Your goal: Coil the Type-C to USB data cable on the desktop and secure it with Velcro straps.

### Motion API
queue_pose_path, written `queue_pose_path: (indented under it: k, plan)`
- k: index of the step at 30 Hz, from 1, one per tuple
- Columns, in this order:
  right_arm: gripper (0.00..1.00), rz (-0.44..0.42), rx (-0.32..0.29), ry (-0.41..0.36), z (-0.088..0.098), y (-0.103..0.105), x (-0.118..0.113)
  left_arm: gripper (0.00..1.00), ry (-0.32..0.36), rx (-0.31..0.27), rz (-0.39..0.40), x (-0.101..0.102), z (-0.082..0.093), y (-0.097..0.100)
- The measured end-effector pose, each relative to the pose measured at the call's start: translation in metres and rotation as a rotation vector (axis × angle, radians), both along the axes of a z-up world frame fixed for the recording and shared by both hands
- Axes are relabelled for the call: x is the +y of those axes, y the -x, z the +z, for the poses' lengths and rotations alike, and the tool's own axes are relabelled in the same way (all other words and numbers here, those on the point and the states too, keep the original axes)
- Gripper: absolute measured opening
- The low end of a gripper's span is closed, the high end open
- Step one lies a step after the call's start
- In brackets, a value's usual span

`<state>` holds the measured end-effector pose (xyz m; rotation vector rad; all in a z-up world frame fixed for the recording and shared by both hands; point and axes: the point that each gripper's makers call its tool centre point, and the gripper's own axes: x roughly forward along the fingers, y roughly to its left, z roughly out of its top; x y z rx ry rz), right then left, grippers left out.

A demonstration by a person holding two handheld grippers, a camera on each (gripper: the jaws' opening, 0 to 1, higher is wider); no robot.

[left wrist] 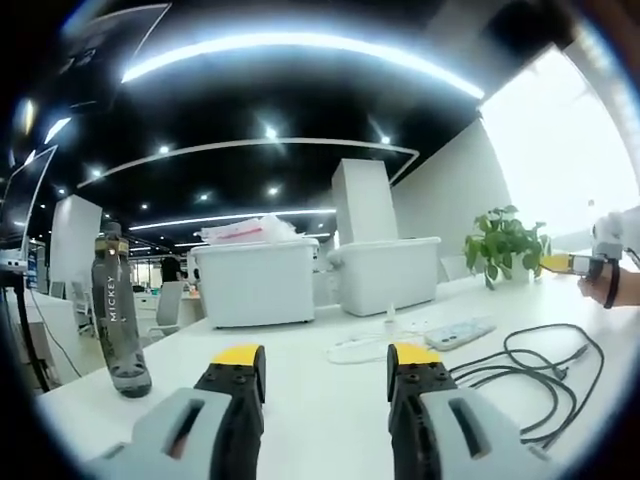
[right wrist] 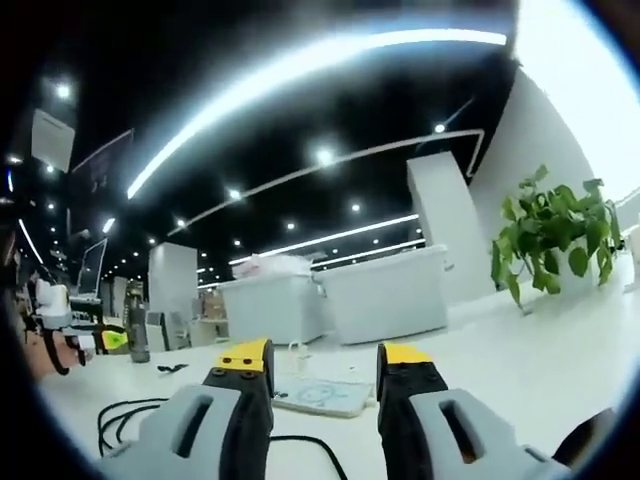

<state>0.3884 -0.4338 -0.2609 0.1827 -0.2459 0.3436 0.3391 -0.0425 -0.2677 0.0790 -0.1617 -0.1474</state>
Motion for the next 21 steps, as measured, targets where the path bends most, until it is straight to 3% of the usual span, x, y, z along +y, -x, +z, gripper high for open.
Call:
queue_pose_path:
  k: [5,12,14,18,21]
  plan:
    - [0.39,-0.024,0.021,-0.009,-0.004,-0.003,-0.006,0.50,-0.004,0.003,-0.005,-0.002,-0.001,-0.001]
    - [0.33,0.010,0.021,-0.006,-0.006,-0.001,0.003,0.50,-0.006,0.007,-0.011,-0.003,-0.002,-0.001]
    - [0.33,0.026,0.021,0.014,-0.007,-0.001,0.009,0.50,-0.007,0.006,-0.012,-0.004,-0.002,-0.001]
    - [0.38,0.042,0.025,0.131,-0.013,0.001,0.022,0.50,-0.007,0.005,-0.015,-0.004,-0.002,0.000]
    - [0.42,0.065,0.046,0.134,-0.018,0.002,0.030,0.50,-0.005,0.003,-0.010,-0.003,-0.001,0.000]
